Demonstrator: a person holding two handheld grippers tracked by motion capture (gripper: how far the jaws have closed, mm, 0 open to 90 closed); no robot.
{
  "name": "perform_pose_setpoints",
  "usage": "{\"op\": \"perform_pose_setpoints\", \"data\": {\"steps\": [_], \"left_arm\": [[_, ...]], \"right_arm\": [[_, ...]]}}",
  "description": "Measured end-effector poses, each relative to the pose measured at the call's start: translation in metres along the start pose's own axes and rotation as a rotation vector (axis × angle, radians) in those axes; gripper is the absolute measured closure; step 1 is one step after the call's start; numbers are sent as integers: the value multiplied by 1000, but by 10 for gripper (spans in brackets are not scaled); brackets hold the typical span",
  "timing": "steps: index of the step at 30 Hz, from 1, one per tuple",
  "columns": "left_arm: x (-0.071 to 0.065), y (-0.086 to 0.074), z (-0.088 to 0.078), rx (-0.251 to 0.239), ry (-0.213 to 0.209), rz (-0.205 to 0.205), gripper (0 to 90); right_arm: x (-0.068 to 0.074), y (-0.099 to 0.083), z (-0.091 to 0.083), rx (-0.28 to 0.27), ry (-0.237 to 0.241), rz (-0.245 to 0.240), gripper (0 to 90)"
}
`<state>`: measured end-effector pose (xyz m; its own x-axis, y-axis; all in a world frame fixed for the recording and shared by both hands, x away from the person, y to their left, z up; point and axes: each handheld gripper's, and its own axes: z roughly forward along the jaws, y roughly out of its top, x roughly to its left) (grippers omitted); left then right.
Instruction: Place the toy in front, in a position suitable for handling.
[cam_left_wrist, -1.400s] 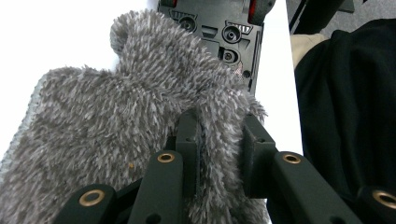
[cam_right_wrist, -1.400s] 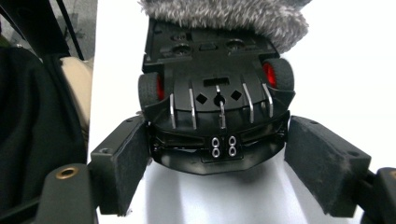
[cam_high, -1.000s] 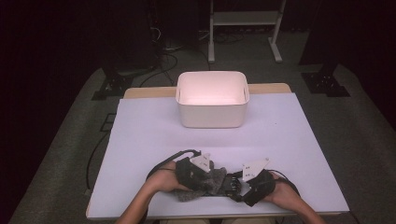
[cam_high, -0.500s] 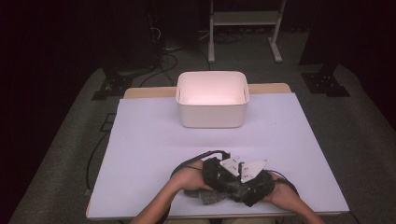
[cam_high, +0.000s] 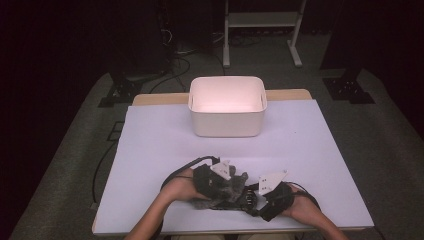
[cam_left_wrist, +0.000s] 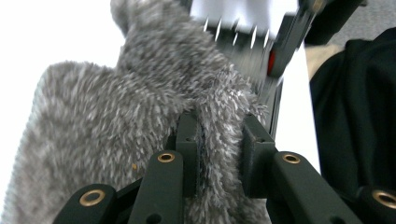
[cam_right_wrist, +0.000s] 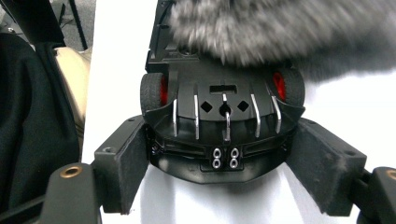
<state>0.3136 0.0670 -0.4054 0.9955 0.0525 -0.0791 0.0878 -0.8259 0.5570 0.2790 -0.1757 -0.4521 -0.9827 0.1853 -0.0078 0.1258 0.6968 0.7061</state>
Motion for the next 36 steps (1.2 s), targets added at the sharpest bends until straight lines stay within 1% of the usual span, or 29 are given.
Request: {"op": "perform_pose_setpoints", "data": {"steps": [3, 6, 9, 11, 14, 16, 18, 24, 27, 28, 31, 32, 33, 35, 36], "left_arm": [[2, -13, -6, 4, 8, -31, 728], [3, -24, -11, 13, 29, -56, 726], [4, -28, -13, 5, 27, -67, 726], [3, -27, -12, 3, 29, -63, 723], [2, -20, -9, -5, 23, -48, 723], [1, -13, -7, -11, 13, -34, 723], [0, -5, -2, -13, 1, -16, 723], [-3, 20, 10, -21, -29, 34, 723], [-4, 31, 15, -18, -39, 55, 722], [-4, 35, 16, -20, -44, 50, 716], [-4, 45, 20, -25, -46, 63, 715], [-3, 48, 21, -19, -49, 71, 715], [-2, 50, 22, -14, -48, 76, 716], [-1, 51, 24, -7, -53, 78, 719], [0, 50, 24, -11, -54, 74, 723]], "right_arm": [[-1, -1, 0, -5, 4, 2, 230], [-1, -1, 0, -9, 7, 3, 230], [-2, -1, 0, -10, 8, 4, 230], [-2, -1, 0, -5, 9, 6, 229], [-3, -1, 2, 1, 7, 8, 229], [-2, 0, 4, 20, -4, -2, 234], [-4, -1, 3, 11, 1, 2, 234], [-3, -1, 4, 13, 2, 11, 234], [-3, -1, 4, 16, 0, 6, 234], [-3, -1, 4, 16, 1, 9, 234], [-3, -1, 3, 12, 3, 16, 234], [-3, 0, 3, 14, 3, 14, 234], [-3, 0, 4, 15, 5, 18, 233], [-4, -1, 5, 18, 5, 12, 234], [-5, -1, 5, 17, 5, 4, 234]]}}
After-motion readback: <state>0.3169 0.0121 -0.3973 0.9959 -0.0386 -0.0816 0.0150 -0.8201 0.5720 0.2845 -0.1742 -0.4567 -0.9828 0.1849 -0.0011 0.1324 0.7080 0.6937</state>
